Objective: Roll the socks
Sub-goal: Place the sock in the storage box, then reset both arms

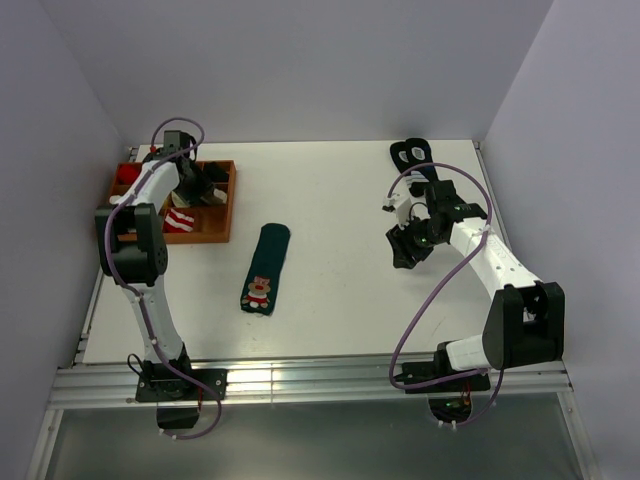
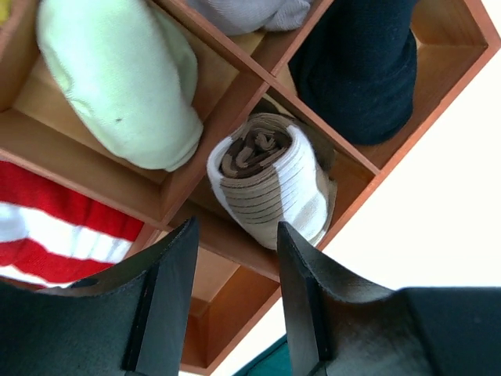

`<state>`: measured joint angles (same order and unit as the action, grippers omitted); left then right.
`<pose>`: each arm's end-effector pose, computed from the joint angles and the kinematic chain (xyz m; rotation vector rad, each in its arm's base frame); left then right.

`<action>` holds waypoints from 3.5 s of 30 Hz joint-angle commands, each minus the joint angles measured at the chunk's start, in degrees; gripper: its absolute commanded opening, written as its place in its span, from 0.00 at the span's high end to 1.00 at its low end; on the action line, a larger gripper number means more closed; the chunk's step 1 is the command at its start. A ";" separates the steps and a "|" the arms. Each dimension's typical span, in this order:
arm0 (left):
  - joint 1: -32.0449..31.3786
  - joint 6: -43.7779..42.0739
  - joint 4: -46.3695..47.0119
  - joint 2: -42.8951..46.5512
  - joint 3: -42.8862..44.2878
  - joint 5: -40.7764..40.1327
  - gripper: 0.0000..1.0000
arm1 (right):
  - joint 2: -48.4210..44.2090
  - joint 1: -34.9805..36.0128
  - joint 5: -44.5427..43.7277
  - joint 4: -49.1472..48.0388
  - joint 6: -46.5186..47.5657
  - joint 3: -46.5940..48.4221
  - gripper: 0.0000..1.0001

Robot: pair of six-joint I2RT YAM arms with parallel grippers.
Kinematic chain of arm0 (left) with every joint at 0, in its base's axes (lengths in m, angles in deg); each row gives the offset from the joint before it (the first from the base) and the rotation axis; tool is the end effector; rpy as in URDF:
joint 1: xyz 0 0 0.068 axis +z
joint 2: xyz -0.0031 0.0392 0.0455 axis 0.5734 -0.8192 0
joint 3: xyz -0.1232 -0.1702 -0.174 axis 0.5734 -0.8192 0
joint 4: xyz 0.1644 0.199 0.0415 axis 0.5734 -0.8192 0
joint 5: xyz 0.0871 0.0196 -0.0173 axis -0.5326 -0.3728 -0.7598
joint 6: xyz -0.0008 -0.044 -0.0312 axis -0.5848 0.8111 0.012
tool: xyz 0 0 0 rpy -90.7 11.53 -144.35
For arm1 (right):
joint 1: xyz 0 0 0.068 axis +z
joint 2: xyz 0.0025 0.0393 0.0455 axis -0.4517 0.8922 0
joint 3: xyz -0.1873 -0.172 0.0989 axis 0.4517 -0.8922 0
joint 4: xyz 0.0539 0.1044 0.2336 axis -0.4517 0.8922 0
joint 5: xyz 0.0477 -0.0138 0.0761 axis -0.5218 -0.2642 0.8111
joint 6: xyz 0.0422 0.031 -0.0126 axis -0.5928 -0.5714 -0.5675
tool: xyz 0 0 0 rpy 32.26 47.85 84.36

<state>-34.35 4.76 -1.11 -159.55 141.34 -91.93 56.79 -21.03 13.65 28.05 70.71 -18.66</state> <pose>0.4494 0.0068 0.2128 -0.9865 2.4339 -0.1897 0.2557 0.0427 0.2414 -1.0279 2.3984 0.4914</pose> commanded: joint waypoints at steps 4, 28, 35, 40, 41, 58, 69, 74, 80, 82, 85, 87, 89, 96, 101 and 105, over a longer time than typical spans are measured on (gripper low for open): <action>-0.12 -0.49 -4.74 0.12 5.88 -2.82 0.51 | -1.70 -0.46 0.64 0.19 0.39 0.89 0.44; -1.88 1.01 -2.27 -7.27 6.93 -2.91 0.60 | -0.74 -0.55 -0.24 -0.95 0.57 -0.43 0.45; -1.96 1.09 -1.83 -8.59 6.67 -2.47 0.62 | -0.56 -0.64 -0.59 -1.48 0.48 -1.31 0.45; -2.05 0.83 0.10 -5.88 4.39 -2.03 0.58 | -0.74 -0.64 -0.77 -1.39 0.31 -1.23 0.45; -2.05 0.92 0.27 -5.34 4.21 -2.03 0.57 | -0.74 -0.55 -0.68 -1.39 0.31 -1.14 0.45; -3.28 -0.58 -1.13 11.42 3.42 -1.15 0.50 | -1.96 -0.64 -0.33 -2.00 -1.53 0.45 0.45; -20.12 0.65 10.18 39.01 -17.31 -4.83 0.50 | -11.44 -1.08 2.48 -5.70 -5.84 -0.34 0.44; -33.75 2.06 16.60 45.89 -27.31 -11.51 0.50 | -16.11 -1.25 3.63 -7.63 -8.13 -0.08 0.42; -49.41 2.76 27.85 48.80 -35.95 -16.80 0.50 | -20.16 -1.25 6.44 -9.13 -10.33 -0.87 0.39; -51.26 3.03 30.32 48.98 -37.36 -16.61 0.51 | -20.77 -1.25 7.49 -9.48 -11.29 -1.13 0.39; -53.29 2.76 31.74 48.71 -38.07 -17.58 0.51 | -21.48 -1.25 8.46 -10.18 -11.73 -2.71 0.38; -53.99 2.76 31.91 48.54 -38.15 -17.50 0.51 | -21.74 -1.26 8.90 -10.71 -12.08 -3.16 0.37; -54.17 2.76 32.53 48.45 -38.50 -17.32 0.51 | -21.92 -1.25 9.25 -11.67 -12.44 -3.77 0.37; -54.35 2.76 32.00 48.01 -38.16 -17.58 0.50 | -22.80 -1.25 9.96 -12.03 -12.09 -4.04 0.32; -54.52 2.41 31.92 47.66 -37.45 -17.41 0.51 | -22.88 -1.26 10.57 -11.94 -11.65 -4.21 0.30; -54.70 2.15 31.39 47.57 -36.75 -17.50 0.51 | -23.23 -1.25 10.84 -12.11 -11.65 -4.30 0.24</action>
